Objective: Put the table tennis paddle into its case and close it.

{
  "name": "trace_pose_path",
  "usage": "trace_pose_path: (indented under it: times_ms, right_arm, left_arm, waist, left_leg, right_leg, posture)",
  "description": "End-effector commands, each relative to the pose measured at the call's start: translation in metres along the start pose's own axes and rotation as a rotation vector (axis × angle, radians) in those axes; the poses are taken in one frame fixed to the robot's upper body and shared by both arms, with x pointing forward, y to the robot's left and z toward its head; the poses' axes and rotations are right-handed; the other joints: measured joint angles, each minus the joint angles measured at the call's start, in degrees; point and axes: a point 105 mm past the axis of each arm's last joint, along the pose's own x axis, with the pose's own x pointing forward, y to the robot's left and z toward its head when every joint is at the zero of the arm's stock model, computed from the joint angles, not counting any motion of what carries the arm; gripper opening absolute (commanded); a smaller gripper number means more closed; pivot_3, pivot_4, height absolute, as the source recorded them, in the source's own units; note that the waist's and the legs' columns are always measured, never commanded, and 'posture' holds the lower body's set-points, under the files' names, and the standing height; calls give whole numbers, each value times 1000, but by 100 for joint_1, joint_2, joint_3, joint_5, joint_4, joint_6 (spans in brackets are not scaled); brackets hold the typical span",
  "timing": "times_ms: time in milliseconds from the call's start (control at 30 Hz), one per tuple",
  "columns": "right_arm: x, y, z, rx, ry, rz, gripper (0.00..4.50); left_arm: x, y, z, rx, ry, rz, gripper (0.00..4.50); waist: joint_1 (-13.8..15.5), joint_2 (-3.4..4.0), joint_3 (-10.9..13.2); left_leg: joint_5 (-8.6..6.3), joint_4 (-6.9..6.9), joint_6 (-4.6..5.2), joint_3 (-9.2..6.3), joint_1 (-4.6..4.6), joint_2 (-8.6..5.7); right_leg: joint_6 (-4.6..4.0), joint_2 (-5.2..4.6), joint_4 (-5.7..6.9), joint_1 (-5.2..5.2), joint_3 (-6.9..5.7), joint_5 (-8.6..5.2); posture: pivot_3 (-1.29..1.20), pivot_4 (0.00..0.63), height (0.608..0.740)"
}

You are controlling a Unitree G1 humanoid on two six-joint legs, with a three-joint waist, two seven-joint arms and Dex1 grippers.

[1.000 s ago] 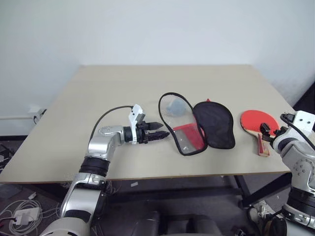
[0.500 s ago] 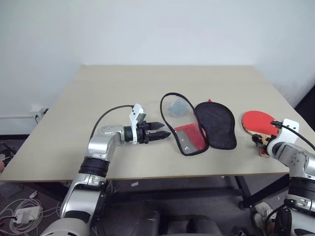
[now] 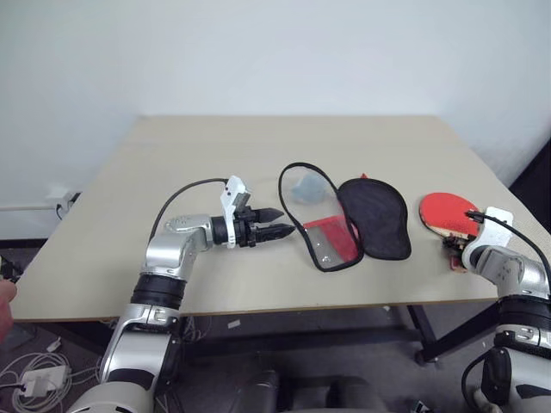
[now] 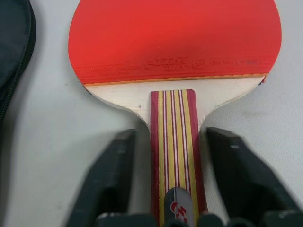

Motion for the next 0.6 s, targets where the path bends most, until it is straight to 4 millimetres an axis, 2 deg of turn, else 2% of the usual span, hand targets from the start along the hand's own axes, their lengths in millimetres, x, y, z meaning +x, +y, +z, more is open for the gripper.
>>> trace_pose_path:
  times_ms: [33, 167, 333, 467, 600]
  right_arm:
    - [-4, 1, 21, -20, -85, -1, 1156]
    - [-14, 3, 40, -6, -154, 13, 1144]
    - [-32, 20, 64, -20, -216, 52, 1144]
    - [-48, 57, 87, -22, -276, 126, 1144]
    - [-51, 99, 93, -4, -274, 202, 1144]
  left_arm:
    - [-4, 0, 21, 54, -44, 6, 3346]
    - [-3, 1, 22, 43, -50, 4, 3346]
    - [0, 1, 24, 34, -49, -2, 3346]
    - [4, 2, 29, 12, -59, -10, 3346]
    - [8, 3, 27, 21, -26, -3, 3346]
  waist:
    - [1, 1, 0]
    - [2, 10, 2]
    - [9, 33, 2]
    - [6, 38, 1]
    - [0, 39, 0]
  left_leg:
    - [0, -1, 0, 0, 0, 1]
    - [1, -16, -2, 1, -2, 2]
    - [1, -29, -4, 9, -6, 2]
    - [2, -34, -5, 8, -6, 2]
    - [2, -38, -5, 9, -6, 2]
  right_leg:
    - [4, 0, -10, 0, -4, 6]
    - [11, -1, -46, 7, -12, 24]
    - [12, -8, -60, 2, -15, 28]
    - [12, -8, -61, 0, -16, 28]
    - [12, -7, -61, -4, -15, 29]
  posture:
    - [0, 0, 701]
    - [0, 0, 701]
    - [0, 0, 701]
    - [0, 0, 701]
    - [0, 0, 701]
